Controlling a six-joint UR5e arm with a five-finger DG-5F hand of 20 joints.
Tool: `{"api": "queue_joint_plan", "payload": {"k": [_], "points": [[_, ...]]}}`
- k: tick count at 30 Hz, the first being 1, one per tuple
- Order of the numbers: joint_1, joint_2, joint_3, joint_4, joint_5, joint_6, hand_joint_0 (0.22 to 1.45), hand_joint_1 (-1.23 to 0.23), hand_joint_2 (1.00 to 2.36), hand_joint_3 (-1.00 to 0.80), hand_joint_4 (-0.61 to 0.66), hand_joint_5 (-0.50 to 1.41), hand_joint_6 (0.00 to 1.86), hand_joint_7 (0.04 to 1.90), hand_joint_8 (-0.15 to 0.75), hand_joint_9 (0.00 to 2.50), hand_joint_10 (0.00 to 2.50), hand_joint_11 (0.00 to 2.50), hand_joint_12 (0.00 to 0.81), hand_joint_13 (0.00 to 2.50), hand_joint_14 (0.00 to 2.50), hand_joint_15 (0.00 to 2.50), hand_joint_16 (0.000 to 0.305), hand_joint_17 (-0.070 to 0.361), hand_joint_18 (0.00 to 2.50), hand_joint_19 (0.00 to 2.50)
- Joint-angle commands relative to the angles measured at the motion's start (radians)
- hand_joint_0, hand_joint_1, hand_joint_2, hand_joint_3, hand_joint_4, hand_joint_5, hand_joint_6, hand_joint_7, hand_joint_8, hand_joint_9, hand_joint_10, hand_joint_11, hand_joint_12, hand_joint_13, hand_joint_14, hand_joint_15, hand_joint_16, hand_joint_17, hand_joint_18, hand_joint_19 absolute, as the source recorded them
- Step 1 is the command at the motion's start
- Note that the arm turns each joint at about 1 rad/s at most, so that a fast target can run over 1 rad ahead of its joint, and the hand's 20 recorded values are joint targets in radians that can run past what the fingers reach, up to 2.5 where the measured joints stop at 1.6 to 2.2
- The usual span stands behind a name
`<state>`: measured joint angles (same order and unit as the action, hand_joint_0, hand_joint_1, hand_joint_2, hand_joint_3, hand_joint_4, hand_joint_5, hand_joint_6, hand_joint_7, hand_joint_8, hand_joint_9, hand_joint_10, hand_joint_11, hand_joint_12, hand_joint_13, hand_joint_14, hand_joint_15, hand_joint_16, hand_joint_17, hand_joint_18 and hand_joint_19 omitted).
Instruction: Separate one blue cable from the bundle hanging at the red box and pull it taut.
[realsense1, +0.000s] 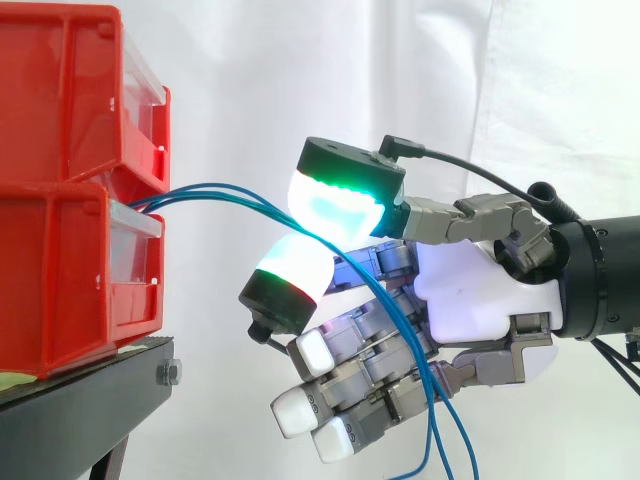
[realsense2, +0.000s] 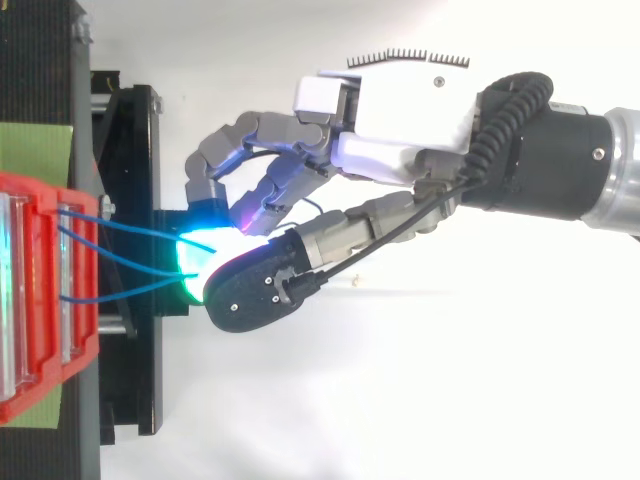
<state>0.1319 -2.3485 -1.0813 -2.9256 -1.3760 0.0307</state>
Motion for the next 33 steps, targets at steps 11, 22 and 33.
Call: {"api": "queue_joint_plan", "payload": {"k": [11, 22, 33], "points": [[0.0, 0.0, 0.0, -0.003, 0.0, -0.002, 0.59, -0.87, 1.0, -0.5, 0.21, -0.19, 0.89, 1.15, 0.375, 0.87, 0.02, 0.77, 0.396, 0.77, 0.02, 0.43, 0.05, 0.111, 0.71, 0.42], [0.0, 0.0, 0.0, -0.003, 0.0, 0.0, 0.59, -0.54, 1.0, -0.47, 0.2, -0.18, 0.82, 1.11, 0.386, 0.92, 0.02, 0.74, 0.403, 0.76, 0.02, 0.44, 0.052, 0.118, 0.69, 0.5], [0.0, 0.0, 0.0, 0.002, 0.0, 0.0, 0.62, -0.77, 1.02, -0.2, 0.18, -0.19, 0.87, 1.17, 0.379, 0.88, 0.02, 0.76, 0.407, 0.75, 0.02, 0.44, 0.053, 0.119, 0.71, 0.48]]}}
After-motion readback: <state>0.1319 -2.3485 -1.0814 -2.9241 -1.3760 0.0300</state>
